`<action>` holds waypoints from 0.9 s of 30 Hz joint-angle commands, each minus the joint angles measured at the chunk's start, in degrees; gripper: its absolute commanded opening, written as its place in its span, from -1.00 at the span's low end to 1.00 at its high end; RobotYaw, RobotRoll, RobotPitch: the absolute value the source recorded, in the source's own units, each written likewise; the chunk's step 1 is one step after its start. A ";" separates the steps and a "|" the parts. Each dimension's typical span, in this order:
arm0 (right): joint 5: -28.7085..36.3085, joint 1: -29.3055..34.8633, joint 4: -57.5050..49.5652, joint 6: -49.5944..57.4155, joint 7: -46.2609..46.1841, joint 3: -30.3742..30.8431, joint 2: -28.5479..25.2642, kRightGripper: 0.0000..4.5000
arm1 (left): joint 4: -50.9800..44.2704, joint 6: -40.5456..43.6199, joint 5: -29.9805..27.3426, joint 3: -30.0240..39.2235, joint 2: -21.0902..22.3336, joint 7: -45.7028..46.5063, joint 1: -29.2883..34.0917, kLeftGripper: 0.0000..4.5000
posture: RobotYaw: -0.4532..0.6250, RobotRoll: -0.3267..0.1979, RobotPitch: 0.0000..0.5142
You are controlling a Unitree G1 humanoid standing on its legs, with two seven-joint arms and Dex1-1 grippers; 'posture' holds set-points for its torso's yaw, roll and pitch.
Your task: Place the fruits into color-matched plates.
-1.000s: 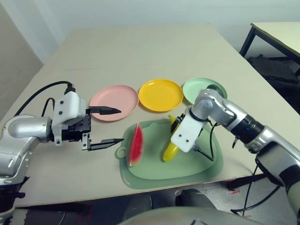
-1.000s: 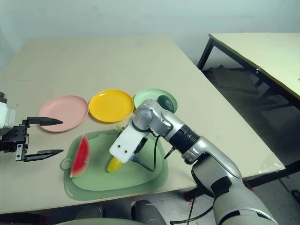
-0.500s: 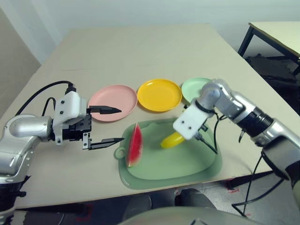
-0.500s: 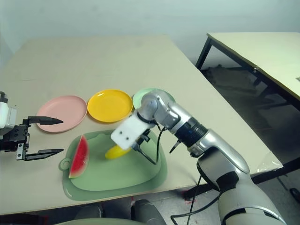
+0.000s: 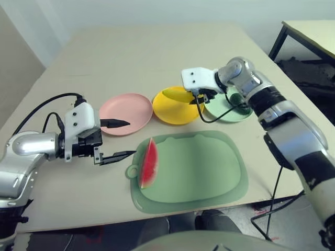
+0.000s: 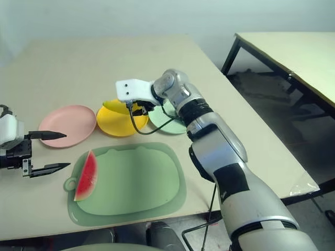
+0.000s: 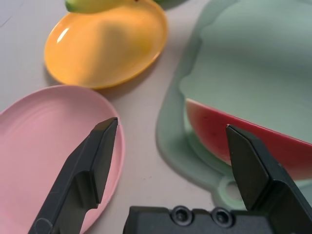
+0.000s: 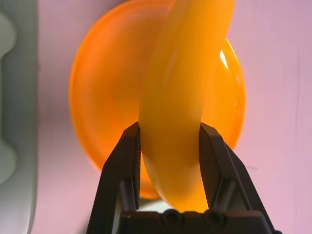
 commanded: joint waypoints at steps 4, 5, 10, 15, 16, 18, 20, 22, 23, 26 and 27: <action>-4.88 -1.73 5.16 1.84 -4.37 0.48 2.37 -0.25 | -1.05 2.11 0.84 -1.34 0.43 1.24 -0.28 1.00 | -0.03 0.25 -0.94; -5.59 -1.73 5.64 2.05 -4.55 0.61 2.50 -0.25 | -1.20 2.10 0.94 -1.24 0.51 1.25 0.12 1.00 | -0.03 0.25 -0.94; -7.51 -1.40 6.55 1.53 -4.45 0.11 2.80 -0.10 | -1.52 2.44 1.46 -0.88 0.58 1.66 0.94 1.00 | -0.01 0.25 -0.94; -7.89 -1.14 6.46 0.85 -3.57 -0.39 2.37 0.69 | -0.93 0.78 2.45 -1.49 0.03 1.77 0.43 1.00 | -0.02 0.25 -0.94; -7.85 -1.15 6.29 0.69 -3.30 -0.56 2.17 0.84 | -0.84 0.55 2.49 -1.69 -0.02 1.64 0.31 1.00 | -0.02 0.25 -0.94; -7.74 -1.18 5.87 0.35 -2.80 -0.85 1.71 0.99 | -0.69 0.12 2.63 -1.97 -0.12 1.43 0.15 1.00 | -0.04 0.25 -0.94; -7.25 -1.33 5.08 -0.19 -2.07 -1.39 0.99 0.99 | -0.57 -0.34 2.84 -2.28 -0.16 1.20 -0.09 1.00 | -0.04 0.25 -0.93; -6.10 -1.50 3.86 -0.45 -0.80 -2.52 0.31 0.99 | -0.37 -0.85 2.93 -2.55 -0.11 0.89 -0.40 1.00 | -0.04 0.25 -0.93; -5.12 -1.46 2.88 -0.23 0.29 -3.43 -0.06 0.99 | -0.21 -1.08 2.91 -2.62 -0.11 0.73 -0.64 1.00 | -0.03 0.25 -0.93; 1.19 0.67 -5.00 3.01 6.74 -8.38 -2.11 0.99 | 1.03 -4.10 3.63 -2.74 0.43 -0.88 -1.64 1.00 | -0.02 0.25 -0.94; 2.93 2.23 -8.97 4.91 8.62 -9.62 -3.15 0.99 | 1.54 -4.82 3.74 -2.70 0.61 -1.37 -2.06 1.00 | -0.02 0.25 -0.94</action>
